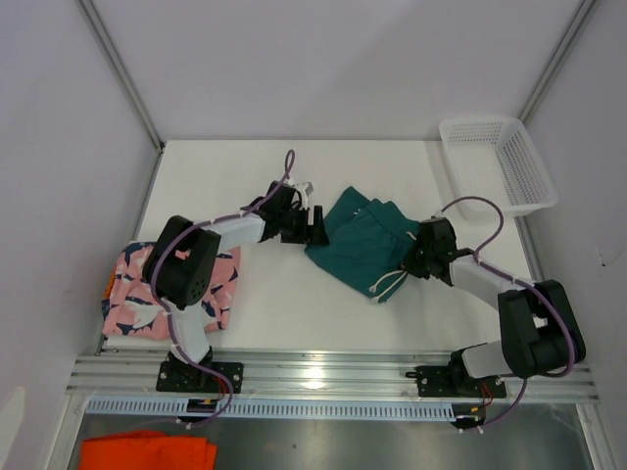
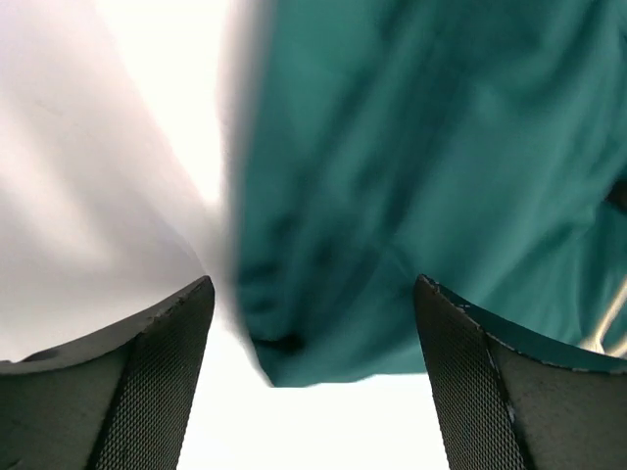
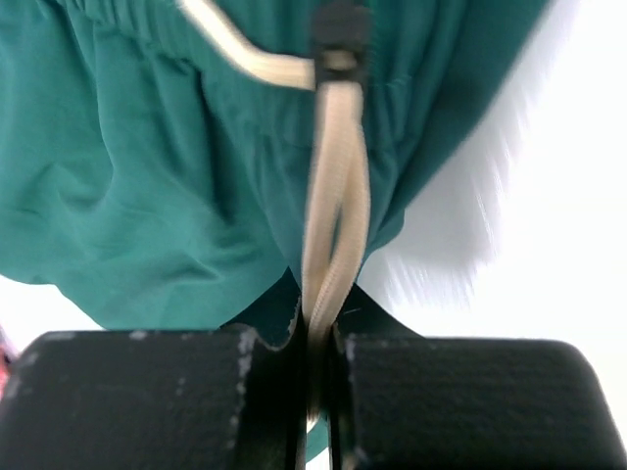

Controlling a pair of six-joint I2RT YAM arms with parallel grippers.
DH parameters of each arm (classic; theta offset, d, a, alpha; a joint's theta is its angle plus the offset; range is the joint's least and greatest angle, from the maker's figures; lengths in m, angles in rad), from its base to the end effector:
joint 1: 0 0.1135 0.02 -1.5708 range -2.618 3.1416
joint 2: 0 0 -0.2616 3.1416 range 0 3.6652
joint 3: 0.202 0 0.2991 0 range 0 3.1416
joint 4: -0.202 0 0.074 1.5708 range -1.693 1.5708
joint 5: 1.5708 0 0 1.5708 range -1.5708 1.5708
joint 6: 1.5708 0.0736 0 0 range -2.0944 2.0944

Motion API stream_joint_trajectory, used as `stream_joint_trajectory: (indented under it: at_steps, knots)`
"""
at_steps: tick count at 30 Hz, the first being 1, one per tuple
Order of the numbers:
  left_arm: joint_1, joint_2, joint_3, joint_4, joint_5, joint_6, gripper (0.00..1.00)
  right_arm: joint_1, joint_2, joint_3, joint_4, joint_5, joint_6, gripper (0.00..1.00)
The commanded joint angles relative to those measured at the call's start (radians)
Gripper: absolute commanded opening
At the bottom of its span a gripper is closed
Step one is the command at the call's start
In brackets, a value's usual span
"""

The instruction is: Fold and stack the shorts

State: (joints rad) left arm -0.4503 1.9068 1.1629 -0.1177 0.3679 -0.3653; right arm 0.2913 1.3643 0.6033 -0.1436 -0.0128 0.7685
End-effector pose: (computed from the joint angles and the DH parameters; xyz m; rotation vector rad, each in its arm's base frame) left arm 0.3985 -0.2220 0.0979 0.2801 2.5067 -0.7993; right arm 0.2978 0.0903 0.0949 0.5937 2.4645 0.4573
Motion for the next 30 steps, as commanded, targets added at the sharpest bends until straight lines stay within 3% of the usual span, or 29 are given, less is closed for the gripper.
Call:
stream_joint_trajectory:
  at_steps: [1, 3, 5, 7, 11, 18, 25, 30]
  knots:
    - [-0.079, -0.098, -0.077, 0.081, -0.058, -0.078, 0.84, -0.018, 0.079, 0.111, -0.027, -0.121, -0.256, 0.03]
    - [-0.097, -0.127, -0.106, 0.101, -0.110, -0.115, 0.86, -0.024, 0.132, 0.136, -0.025, -0.182, -0.304, 0.03]
    - [-0.093, -0.149, -0.120, 0.089, -0.168, -0.124, 0.96, -0.027, 0.153, 0.158, -0.027, -0.205, -0.320, 0.05]
    - [-0.081, -0.166, -0.105, 0.075, -0.182, -0.107, 0.99, -0.024, 0.163, 0.158, -0.014, -0.233, -0.340, 0.05]
    - [-0.019, -0.163, -0.028, 0.053, -0.100, -0.106, 0.99, -0.024, 0.167, 0.151, -0.005, -0.243, -0.357, 0.07]
    - [0.004, -0.114, 0.086, -0.072, -0.159, -0.092, 0.99, -0.026, 0.167, 0.159, -0.017, -0.263, -0.402, 0.08]
    - [0.004, 0.011, 0.204, -0.108, -0.064, -0.040, 0.99, -0.026, 0.174, 0.158, -0.014, -0.292, -0.413, 0.08]
    - [0.001, 0.048, 0.195, -0.082, 0.020, -0.027, 0.99, -0.027, 0.183, 0.158, -0.005, -0.305, -0.410, 0.08]
